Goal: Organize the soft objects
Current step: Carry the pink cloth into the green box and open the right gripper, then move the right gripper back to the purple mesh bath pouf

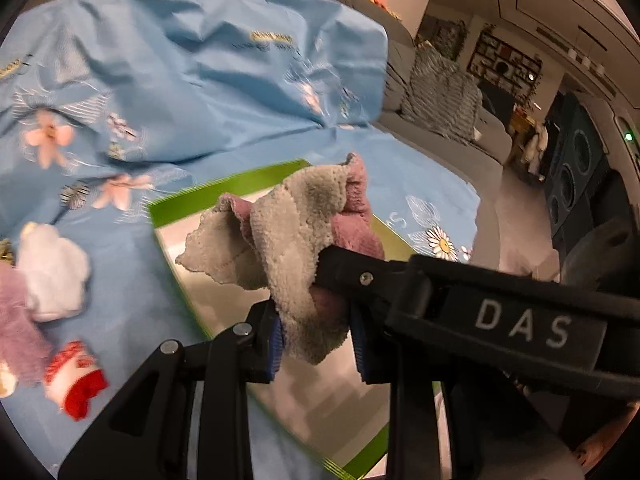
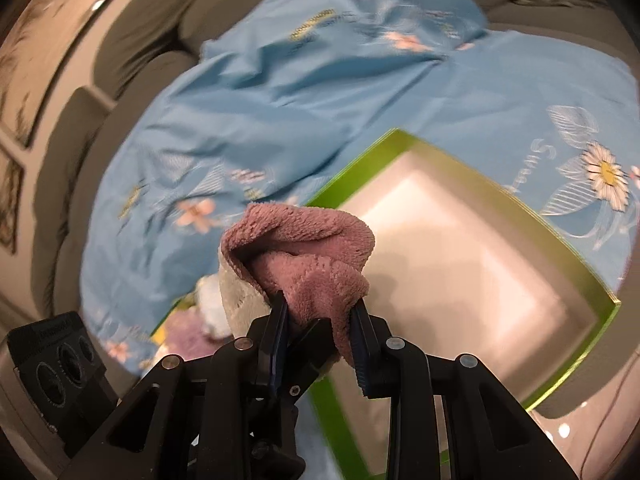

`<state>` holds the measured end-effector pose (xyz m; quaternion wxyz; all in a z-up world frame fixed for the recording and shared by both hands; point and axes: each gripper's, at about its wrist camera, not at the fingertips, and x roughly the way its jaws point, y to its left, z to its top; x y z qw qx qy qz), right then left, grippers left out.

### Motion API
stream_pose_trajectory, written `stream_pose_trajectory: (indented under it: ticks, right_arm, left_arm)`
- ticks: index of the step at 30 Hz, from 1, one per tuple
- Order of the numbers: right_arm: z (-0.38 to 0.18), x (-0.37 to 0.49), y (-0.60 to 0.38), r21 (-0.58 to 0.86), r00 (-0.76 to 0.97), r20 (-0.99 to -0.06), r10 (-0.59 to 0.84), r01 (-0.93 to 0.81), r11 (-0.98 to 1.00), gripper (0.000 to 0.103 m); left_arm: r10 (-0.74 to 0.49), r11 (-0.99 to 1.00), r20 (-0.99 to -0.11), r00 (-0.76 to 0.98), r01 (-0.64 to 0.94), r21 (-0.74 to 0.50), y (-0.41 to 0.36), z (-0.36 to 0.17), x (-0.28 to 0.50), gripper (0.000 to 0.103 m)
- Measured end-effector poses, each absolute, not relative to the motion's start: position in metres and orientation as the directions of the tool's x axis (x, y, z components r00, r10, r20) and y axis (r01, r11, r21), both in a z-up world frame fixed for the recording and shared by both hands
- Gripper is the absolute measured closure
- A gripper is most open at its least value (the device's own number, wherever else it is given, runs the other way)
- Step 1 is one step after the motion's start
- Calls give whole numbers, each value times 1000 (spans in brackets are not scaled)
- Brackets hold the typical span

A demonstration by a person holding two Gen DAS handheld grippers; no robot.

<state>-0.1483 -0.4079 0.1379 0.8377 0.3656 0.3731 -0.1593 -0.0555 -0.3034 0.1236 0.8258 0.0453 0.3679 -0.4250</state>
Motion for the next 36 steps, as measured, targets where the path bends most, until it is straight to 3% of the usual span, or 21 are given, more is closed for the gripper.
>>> stream_pose_trajectory:
  ticks: [4, 9, 13, 15, 19, 23, 29, 36]
  right_arm:
    - [131, -152, -422, 414, 608, -789, -85, 630, 657, 72]
    - [128, -153, -431, 362, 564, -815, -135, 676, 642, 66]
    - [136, -158, -428, 332, 567, -800, -197, 692, 641, 40]
    - [142, -159, -423, 349, 595, -778, -201, 676, 649, 33]
    - [150, -152, -408, 354, 635, -747, -197, 631, 690, 21]
    - [153, -137, -381, 354, 664, -732, -152, 561, 748, 20]
    - [147, -98, -325, 432, 713, -700, 34, 385, 816, 20]
    - [113, -38, -243, 373, 660, -742, 121, 256, 892, 21]
  left_arm:
    - [-676, 611, -669, 308, 742, -276, -327, 111, -52, 71]
    - [-680, 610, -677, 281, 730, -309, -330, 103, -52, 51]
    - [-695, 605, -659, 288, 729, -320, -317, 109, -51, 33]
    - [-701, 618, -637, 322, 720, -316, -303, 116, -53, 24]
    - [-697, 654, -610, 376, 682, -327, -266, 127, -53, 21]
    - [-655, 719, -602, 456, 621, -312, -215, 131, -53, 15]
    - [-485, 862, -649, 586, 446, -241, -122, 119, -47, 15]
    - [-336, 942, -700, 630, 240, -236, -31, 88, -37, 15]
